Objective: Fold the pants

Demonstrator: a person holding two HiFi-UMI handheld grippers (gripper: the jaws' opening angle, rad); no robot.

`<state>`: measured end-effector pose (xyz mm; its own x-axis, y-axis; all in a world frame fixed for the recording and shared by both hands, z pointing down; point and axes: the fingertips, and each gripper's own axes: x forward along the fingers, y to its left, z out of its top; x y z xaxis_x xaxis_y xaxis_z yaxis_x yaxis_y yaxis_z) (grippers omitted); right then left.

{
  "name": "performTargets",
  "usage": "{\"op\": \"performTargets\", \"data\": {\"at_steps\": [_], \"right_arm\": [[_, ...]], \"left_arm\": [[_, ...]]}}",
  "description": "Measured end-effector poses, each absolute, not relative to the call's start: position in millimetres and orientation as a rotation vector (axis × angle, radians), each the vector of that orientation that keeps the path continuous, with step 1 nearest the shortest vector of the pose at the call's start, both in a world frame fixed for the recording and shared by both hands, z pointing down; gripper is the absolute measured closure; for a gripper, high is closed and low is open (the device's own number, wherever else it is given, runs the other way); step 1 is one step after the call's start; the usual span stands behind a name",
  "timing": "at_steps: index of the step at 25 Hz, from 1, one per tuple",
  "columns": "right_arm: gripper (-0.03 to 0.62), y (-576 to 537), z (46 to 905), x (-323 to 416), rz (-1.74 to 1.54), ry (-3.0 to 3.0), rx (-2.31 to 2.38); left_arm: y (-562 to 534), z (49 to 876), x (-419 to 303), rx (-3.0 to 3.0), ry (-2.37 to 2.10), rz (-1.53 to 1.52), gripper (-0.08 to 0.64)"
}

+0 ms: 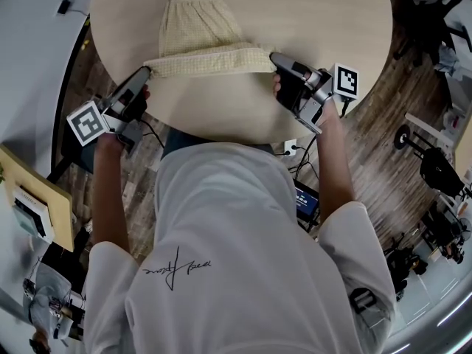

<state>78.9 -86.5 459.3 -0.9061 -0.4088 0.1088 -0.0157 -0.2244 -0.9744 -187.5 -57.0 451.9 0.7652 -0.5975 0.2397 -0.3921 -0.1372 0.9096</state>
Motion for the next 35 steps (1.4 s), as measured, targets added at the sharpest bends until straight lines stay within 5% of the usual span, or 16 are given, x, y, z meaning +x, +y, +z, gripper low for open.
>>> {"op": "performTargets", "data": {"at_steps": [35], "right_arm": [[0.551, -169, 514, 66, -2.194, 1.305, -0.677]], "left_arm": [[-164, 510, -219, 1.434, -0.922, -0.461, 0.477]]}}
